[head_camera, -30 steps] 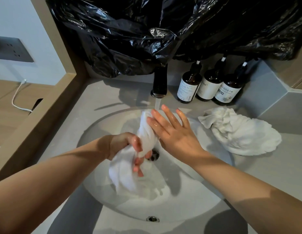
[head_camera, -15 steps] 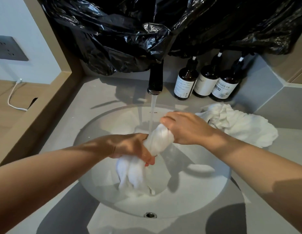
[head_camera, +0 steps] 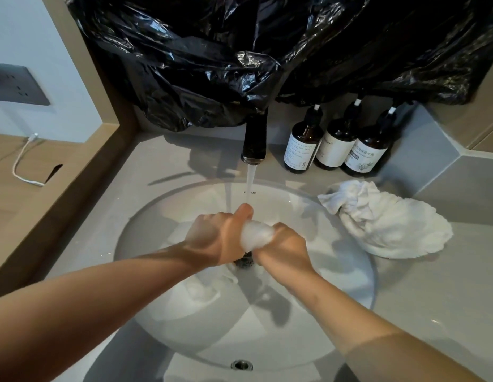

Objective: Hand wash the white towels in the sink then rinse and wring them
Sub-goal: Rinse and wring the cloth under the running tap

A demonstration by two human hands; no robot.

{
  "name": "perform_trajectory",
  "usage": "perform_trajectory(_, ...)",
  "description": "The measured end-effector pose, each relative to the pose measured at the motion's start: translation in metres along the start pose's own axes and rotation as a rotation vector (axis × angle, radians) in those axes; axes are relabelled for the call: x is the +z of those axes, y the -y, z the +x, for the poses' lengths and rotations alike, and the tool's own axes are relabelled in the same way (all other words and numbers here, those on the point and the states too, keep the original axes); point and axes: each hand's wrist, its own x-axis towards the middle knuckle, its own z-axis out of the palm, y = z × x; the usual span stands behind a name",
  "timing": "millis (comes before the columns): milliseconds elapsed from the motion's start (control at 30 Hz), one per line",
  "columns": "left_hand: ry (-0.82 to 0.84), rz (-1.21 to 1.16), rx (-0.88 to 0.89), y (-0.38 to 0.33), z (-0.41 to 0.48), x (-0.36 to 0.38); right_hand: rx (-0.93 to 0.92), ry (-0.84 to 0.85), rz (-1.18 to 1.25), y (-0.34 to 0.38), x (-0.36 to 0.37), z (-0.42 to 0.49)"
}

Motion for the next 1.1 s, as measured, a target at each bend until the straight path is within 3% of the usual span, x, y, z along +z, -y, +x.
perform_trajectory(133,-0.197,-0.041,-0.055,-0.003,-0.002,0.008,-0.059,-0.017,0.057,0.005,-0.009,0.002)
perform_trajectory(233,-0.241,-0.255,-0.157,-0.001,-0.004,0.010,-0.049,0.001,0.049,0.015,-0.023,0.006)
perform_trajectory(333,-0.154,-0.678,-0.190,0.017,-0.011,0.015,0.032,0.031,0.153,0.019,-0.033,0.010)
perform_trajectory(433,-0.037,-0.959,-0.198,0.025,-0.026,0.025,0.065,0.017,0.284,0.022,-0.044,0.011)
perform_trajectory(500,-0.041,-1.151,-0.264,0.024,-0.027,0.034,0.075,0.037,0.399,0.026,-0.049,0.009)
perform_trajectory(633,-0.074,-1.337,-0.299,0.024,-0.013,0.027,0.084,0.161,0.617,0.031,-0.057,0.000)
perform_trajectory(800,0.196,-1.425,-0.174,0.033,-0.011,0.013,0.078,0.216,0.848,0.017,-0.066,-0.014)
perform_trajectory(867,0.314,-1.413,-0.171,0.036,-0.010,0.008,-0.003,0.156,0.917,0.011,-0.062,-0.016)
perform_trajectory(1000,0.558,-1.379,-0.306,0.038,-0.013,0.002,-0.382,-0.080,0.951,0.004,-0.046,-0.021)
perform_trajectory(1033,0.635,-1.391,-0.336,0.037,-0.014,0.000,-0.481,-0.082,0.854,0.002,-0.041,-0.020)
perform_trajectory(1100,0.743,-1.465,-0.358,0.033,-0.015,-0.004,-0.688,-0.064,0.347,-0.008,-0.036,-0.013)
